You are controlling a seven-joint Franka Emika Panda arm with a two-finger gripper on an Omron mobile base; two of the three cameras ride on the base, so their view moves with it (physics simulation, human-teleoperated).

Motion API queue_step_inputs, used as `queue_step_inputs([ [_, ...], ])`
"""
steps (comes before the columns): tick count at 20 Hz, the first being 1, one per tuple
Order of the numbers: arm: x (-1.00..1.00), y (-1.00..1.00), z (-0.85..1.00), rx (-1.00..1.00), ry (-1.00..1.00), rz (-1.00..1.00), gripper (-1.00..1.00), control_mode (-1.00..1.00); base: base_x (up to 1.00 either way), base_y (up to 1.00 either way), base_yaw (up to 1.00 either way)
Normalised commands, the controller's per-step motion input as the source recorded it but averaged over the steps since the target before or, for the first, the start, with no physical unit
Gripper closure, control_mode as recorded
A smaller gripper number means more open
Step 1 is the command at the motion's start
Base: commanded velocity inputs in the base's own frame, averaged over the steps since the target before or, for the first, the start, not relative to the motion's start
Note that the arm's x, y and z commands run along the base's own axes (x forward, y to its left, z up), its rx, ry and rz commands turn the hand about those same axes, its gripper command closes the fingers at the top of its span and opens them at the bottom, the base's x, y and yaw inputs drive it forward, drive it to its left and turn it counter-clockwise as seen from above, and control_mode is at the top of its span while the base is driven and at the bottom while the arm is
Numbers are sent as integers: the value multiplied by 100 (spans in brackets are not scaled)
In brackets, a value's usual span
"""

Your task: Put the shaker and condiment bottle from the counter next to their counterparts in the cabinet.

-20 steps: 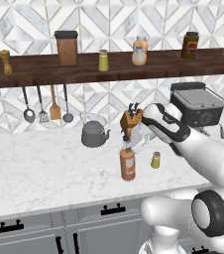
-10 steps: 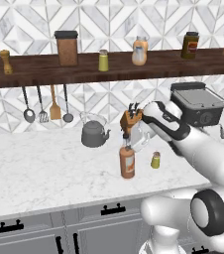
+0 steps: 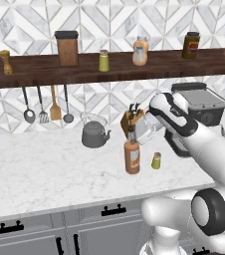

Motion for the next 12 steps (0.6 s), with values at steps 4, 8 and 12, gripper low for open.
queue_step_inputs([
  [4, -38, -39, 29, 0, 1, -6, 100, -100, 0, 0, 0],
  [8, -10, -27, 37, 3, 0, -13, 100, -100, 0, 0, 0],
  [12, 0, -11, 51, 1, 0, -13, 100, -100, 0, 0, 0],
])
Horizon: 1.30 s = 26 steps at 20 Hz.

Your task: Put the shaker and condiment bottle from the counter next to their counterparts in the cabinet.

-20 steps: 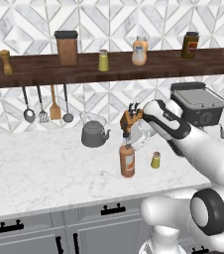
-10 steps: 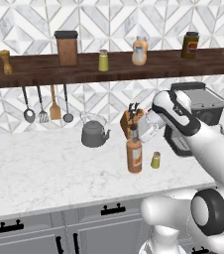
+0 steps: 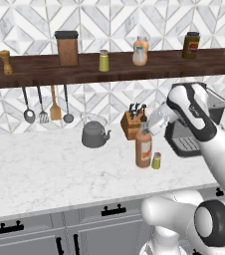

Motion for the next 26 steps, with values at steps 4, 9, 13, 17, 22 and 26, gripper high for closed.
queue_step_inputs([
  [4, 0, -3, 61, 0, 0, -12, 100, -100, 0, 0, 0],
  [9, -18, -22, 48, 0, 1, -12, 100, -100, 0, 0, 0],
  [13, -44, -37, 37, 0, 0, -12, 100, -100, 0, 0, 0],
  [17, -49, -30, 32, 0, 0, -11, 100, -100, 0, 0, 0],
  [22, -36, -24, 39, 0, 0, -10, 100, -100, 0, 0, 0],
  [26, -4, -33, 55, 0, 0, -11, 100, -100, 0, 0, 0],
])
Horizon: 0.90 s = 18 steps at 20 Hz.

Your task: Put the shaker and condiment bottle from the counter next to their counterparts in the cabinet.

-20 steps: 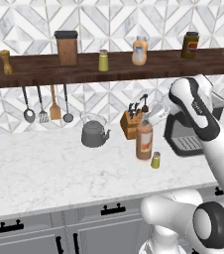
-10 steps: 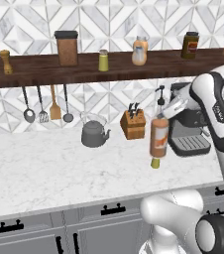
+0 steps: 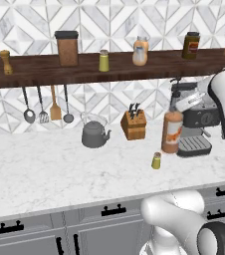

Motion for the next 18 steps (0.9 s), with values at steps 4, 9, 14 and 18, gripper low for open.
queue_step_inputs([
  [4, 0, -33, 63, 0, 0, -11, 100, -100, 0, 0, 0],
  [9, 1, -21, 65, 0, 0, -8, 100, -100, 0, 0, 0],
  [14, 28, -2, 67, 0, -3, -2, 100, -100, 0, 0, 0],
  [18, 28, -9, 57, 0, -3, -3, 100, -100, 0, 0, 0],
])
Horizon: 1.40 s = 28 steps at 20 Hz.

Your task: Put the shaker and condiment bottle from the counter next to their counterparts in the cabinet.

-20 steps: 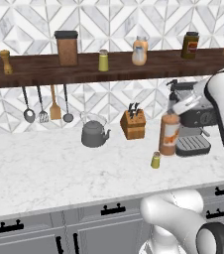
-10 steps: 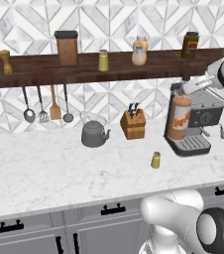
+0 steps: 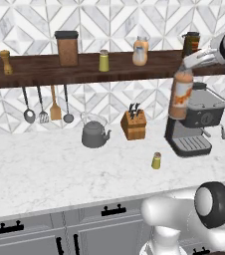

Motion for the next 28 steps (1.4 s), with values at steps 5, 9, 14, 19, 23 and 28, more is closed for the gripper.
queue_step_inputs([
  [5, 37, -8, 43, 1, -11, 0, 100, -100, 0, 0, 0],
  [9, 50, -3, 52, 4, -11, 0, 100, -100, 0, 0, 0],
  [14, 49, -8, 49, 3, -8, 0, 100, -100, 0, 0, 0],
  [19, 44, -13, 45, 1, -8, 0, 100, -100, 0, 0, 0],
  [23, 37, -8, 20, 0, -9, 0, 100, -100, 0, 0, 0],
  [28, 51, -2, 0, 0, -8, 0, 100, -100, 0, 0, 0],
])
